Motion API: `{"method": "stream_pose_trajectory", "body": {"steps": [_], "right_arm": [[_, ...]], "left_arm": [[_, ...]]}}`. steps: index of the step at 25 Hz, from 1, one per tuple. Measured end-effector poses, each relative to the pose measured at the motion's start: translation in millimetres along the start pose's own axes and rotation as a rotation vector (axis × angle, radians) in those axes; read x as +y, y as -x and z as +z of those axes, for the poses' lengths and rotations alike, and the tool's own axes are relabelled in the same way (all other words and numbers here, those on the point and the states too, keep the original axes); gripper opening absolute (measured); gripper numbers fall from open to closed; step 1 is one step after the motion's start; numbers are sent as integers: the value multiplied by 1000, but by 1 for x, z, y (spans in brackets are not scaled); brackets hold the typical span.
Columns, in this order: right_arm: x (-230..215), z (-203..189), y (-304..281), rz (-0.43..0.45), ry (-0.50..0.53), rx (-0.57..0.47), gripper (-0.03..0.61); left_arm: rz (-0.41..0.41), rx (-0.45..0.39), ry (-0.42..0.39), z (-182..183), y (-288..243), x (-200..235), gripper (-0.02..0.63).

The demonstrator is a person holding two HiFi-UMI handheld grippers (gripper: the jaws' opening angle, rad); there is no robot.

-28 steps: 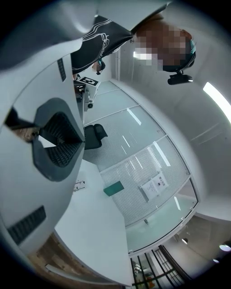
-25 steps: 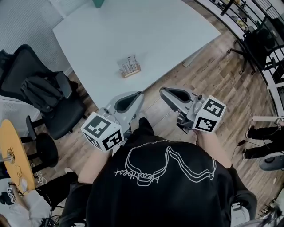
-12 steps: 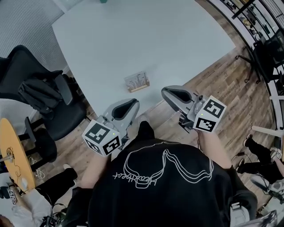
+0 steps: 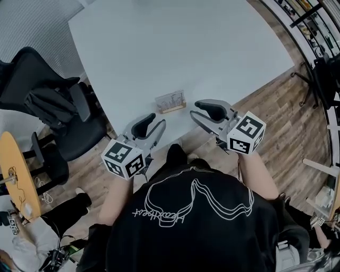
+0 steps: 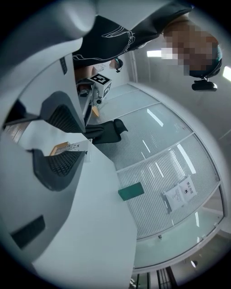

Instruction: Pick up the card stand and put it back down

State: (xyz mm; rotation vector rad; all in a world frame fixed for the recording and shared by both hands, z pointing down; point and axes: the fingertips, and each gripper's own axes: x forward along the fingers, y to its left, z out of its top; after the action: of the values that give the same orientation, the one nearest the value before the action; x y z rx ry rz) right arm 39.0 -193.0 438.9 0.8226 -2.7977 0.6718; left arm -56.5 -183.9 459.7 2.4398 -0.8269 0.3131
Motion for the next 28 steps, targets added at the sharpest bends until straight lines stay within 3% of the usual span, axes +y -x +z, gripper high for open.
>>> {"method": "stream_pose_trajectory", "body": {"steps": [5,12,22,28], "right_arm": [[-21,-21,-24,26,24,60,164],[-47,-58,-44,-27,176,206,166],[-62,-78,-66,-14,212,266,176],[-66,-81,-69,-32,221,266,137]], "left_arm": [[74,-8,-35,-11,-10,20,160],[148,41,-34,-34,-28,45,163],[142,102,-43,-50,-57,62,163],[158,106,-47,-52,-61,67,162]]}}
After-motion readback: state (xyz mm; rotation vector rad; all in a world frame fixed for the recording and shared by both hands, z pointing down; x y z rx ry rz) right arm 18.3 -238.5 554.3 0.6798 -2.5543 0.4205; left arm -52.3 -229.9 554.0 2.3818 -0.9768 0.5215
